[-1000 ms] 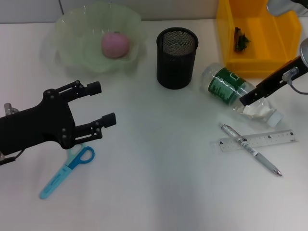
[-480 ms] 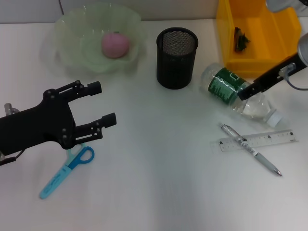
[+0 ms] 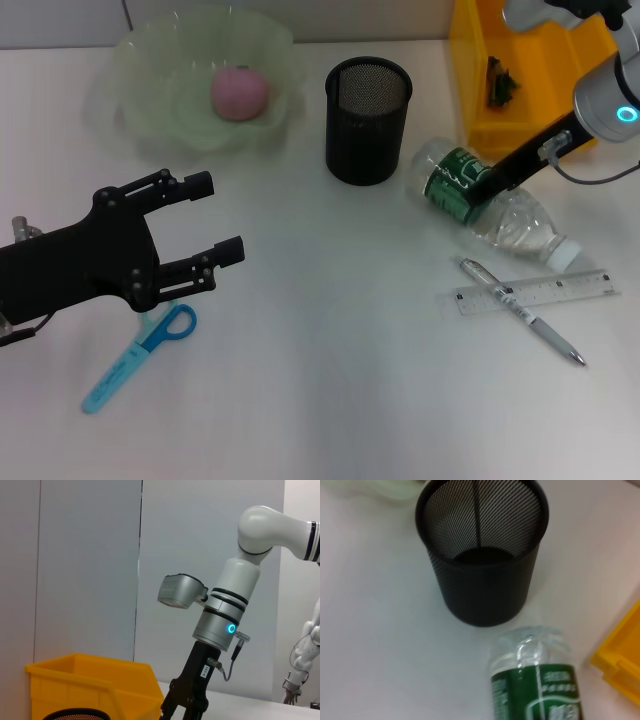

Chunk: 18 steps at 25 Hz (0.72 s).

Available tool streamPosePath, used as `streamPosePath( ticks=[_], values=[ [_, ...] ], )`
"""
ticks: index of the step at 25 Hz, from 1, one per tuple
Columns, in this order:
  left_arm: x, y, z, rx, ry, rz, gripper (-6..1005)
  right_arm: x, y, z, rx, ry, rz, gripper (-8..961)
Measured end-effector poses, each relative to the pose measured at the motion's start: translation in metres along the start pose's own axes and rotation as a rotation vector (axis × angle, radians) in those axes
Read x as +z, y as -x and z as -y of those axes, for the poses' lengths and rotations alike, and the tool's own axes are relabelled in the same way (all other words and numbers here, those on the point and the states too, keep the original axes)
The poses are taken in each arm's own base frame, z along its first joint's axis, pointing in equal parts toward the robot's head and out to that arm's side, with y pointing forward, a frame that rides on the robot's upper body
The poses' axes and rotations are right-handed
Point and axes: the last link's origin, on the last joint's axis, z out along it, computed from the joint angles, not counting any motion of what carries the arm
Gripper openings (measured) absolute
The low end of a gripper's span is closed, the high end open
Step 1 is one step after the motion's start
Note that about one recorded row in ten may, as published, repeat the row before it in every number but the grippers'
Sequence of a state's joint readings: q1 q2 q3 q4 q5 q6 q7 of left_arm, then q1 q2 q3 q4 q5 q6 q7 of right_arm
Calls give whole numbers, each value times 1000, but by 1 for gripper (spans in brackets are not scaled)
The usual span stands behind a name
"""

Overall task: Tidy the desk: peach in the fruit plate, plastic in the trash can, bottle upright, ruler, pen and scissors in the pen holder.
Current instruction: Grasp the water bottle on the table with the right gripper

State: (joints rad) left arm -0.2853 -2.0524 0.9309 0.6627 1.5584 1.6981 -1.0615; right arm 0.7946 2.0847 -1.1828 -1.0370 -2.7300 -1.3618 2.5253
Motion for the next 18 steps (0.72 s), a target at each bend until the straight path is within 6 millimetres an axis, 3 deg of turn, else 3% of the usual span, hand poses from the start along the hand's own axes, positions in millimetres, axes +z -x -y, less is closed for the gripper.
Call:
streamPosePath(
  ticks=[18],
  values=[
    [1, 0, 0, 1, 1, -1, 785, 18, 6, -4, -19, -14, -10, 827]
  ],
)
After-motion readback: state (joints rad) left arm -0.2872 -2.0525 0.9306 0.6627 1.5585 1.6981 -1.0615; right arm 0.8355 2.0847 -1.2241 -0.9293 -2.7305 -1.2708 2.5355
